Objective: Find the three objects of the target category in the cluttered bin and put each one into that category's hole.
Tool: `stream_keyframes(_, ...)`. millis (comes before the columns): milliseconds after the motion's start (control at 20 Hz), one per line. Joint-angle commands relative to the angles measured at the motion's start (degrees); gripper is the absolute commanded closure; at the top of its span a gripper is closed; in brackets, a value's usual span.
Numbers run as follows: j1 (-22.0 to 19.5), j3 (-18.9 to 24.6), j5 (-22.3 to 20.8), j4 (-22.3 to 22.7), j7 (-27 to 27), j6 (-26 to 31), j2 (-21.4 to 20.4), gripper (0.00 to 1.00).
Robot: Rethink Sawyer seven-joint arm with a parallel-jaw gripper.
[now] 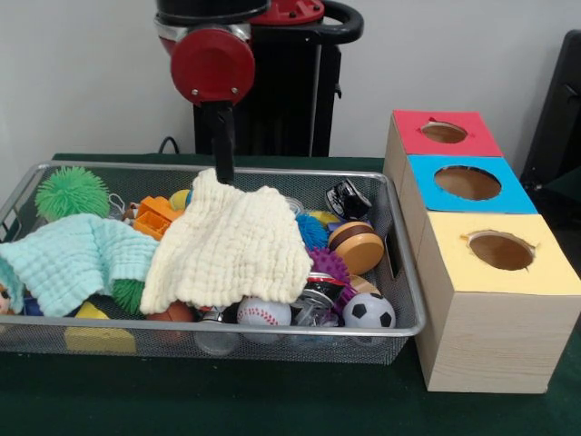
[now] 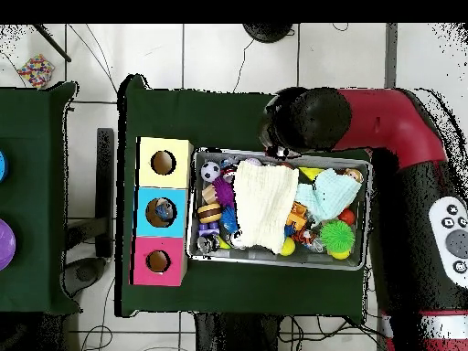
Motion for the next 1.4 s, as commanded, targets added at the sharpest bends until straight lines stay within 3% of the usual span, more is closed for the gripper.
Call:
stream_keyframes(50,3.39,-5.63,0.01,3.96,19.89,-6.80,3.83,0.00)
stream_keyframes(400,5.97,-8.69,3.80,3.75,27.29,-12.98,5.53,0.00)
stream_keyframes(750,7.51,-9.74,4.76,3.28,22.08,-12.07,5.82,0.00)
stream_keyframes(1000,7.66,-10.20,7.37,4.20,24.42,-13.37,5.96,0.00)
stream_keyframes(1100,8.20,-10.82,6.78,3.43,22.67,-12.22,6.64,0.00)
stream_keyframes(1400,11.62,-14.86,-2.14,-2.10,12.73,-6.30,8.09,0.00)
